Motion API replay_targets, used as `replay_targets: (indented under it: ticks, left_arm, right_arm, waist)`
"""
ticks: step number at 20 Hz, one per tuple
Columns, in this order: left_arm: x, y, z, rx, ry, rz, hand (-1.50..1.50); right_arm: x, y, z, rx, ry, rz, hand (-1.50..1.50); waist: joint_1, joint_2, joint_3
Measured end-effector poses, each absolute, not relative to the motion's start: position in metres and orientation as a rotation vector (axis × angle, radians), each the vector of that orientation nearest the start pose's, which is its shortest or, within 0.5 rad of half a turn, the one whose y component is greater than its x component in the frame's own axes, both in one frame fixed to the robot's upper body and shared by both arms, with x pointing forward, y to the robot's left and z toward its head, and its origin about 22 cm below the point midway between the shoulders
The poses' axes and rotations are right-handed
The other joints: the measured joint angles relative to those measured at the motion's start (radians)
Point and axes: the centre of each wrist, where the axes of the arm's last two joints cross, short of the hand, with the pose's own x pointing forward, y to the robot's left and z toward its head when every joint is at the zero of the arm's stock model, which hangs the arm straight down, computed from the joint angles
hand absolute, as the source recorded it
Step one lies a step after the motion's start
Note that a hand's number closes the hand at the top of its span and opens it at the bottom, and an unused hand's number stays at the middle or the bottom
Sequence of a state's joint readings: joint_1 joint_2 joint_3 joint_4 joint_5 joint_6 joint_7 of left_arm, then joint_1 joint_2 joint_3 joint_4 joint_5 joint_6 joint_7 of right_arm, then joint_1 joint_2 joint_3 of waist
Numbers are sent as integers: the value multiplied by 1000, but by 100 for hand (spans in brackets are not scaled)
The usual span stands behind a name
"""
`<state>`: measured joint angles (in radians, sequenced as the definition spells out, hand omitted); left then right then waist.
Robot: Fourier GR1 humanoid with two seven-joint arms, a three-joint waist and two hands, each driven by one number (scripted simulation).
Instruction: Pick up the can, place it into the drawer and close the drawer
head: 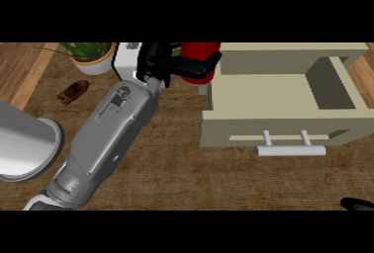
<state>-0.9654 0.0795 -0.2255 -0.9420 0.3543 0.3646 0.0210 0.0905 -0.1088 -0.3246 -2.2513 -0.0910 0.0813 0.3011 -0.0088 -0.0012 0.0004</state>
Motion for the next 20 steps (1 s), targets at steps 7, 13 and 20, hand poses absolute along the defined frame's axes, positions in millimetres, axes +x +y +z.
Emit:
replay_targets:
  ticks: [7, 13, 20]
  left_arm:
    - [417, 48, 198, -161, -1723, -147, 150]
    - [419, 14, 230, -128, -1709, -177, 150]
    - [423, -9, 245, -87, -1689, -214, 150]
  right_arm:
    - [168, -301, 161, -297, -1878, -60, -150]
    - [165, -299, 162, -289, -1884, -58, -150]
    - [177, -298, 161, -277, -1902, -51, -150]
  waist:
    - [-6, 2, 0]
    - [-18, 5, 0]
    - [-37, 11, 1]
